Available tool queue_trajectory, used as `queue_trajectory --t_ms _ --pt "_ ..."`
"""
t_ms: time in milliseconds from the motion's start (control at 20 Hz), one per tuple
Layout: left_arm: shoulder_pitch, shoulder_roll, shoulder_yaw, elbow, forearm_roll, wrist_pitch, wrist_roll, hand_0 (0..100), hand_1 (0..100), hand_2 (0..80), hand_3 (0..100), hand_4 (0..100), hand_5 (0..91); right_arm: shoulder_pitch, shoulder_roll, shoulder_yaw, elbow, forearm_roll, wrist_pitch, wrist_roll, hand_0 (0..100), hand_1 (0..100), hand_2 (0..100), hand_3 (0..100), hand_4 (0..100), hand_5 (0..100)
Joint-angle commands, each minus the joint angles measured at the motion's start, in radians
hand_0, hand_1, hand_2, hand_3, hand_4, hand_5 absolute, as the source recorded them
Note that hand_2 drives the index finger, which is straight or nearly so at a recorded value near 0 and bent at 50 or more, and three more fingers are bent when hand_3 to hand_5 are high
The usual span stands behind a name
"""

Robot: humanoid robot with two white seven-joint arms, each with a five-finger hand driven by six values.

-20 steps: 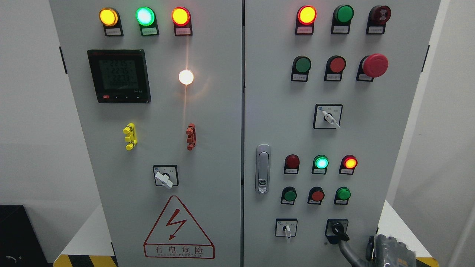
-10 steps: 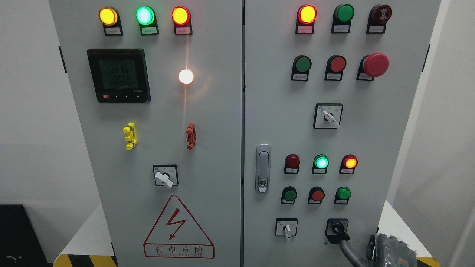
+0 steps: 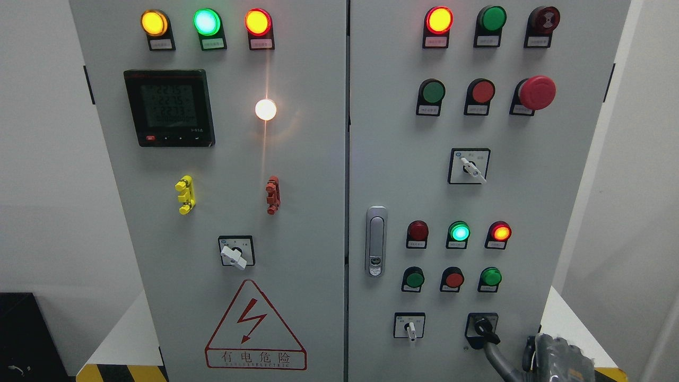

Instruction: Flip black knob to close circuit

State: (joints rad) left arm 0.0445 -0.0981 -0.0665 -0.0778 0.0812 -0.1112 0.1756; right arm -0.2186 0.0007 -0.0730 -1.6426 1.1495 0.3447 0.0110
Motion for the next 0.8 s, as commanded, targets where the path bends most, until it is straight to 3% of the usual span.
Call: queue_trajectory --t_ms 0,750 --pt "0.0 0.0 0.001 0.0 0.0 -0.001 -0.001 12 56 0.0 0 0 0.0 0.004 0.005 0.019 -0.002 -0.002 0.0 -0.013 0 2 88 100 98 99" --pt "0.0 0.0 -0.001 0.0 0.0 -0.001 -0.001 12 56 0.0 0 0 0.0 0.01 0.005 0.108 -0.003 -0.001 0.0 -0.013 0 3 88 100 98 99"
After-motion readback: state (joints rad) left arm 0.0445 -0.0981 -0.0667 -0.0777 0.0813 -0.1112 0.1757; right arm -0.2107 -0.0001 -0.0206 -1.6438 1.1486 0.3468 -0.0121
